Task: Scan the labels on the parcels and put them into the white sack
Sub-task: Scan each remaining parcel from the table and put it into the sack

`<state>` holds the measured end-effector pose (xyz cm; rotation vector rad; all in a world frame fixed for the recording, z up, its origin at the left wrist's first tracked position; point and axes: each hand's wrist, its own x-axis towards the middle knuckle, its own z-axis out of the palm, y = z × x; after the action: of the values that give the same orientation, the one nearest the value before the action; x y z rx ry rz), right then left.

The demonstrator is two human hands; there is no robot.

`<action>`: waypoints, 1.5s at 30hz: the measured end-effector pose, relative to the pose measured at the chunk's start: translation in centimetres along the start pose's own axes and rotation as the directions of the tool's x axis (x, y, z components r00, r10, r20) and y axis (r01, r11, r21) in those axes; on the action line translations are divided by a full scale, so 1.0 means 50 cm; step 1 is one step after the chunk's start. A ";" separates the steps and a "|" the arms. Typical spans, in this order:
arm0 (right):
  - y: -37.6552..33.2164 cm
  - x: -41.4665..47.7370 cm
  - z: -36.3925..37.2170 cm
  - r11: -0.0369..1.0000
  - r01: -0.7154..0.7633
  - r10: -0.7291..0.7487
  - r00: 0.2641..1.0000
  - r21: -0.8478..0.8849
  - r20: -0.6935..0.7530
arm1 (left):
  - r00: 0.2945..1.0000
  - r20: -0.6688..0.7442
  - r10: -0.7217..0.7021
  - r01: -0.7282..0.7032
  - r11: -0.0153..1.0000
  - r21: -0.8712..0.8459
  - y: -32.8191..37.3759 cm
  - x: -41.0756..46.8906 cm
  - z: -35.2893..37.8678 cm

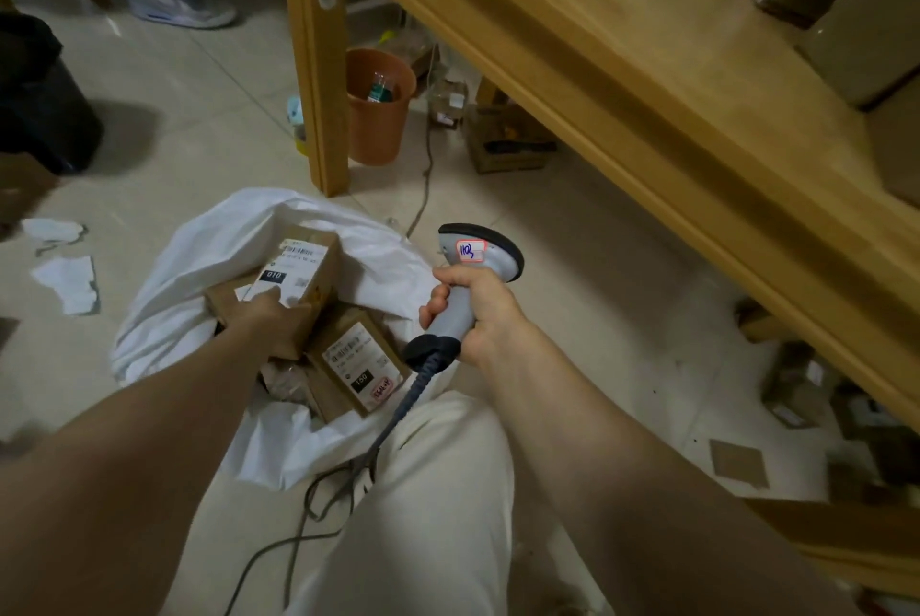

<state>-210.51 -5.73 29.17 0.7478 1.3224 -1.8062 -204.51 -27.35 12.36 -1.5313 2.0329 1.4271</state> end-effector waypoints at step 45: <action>-0.348 -0.720 -0.810 0.434 0.778 -0.705 0.607 0.454 -0.366 | 0.290 0.373 0.882 -0.768 0.446 -0.459 0.814 -1.334 0.590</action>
<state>-204.98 44.46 55.34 0.5990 1.2730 -3.0503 -219.95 36.19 64.32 0.2384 2.3425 2.1027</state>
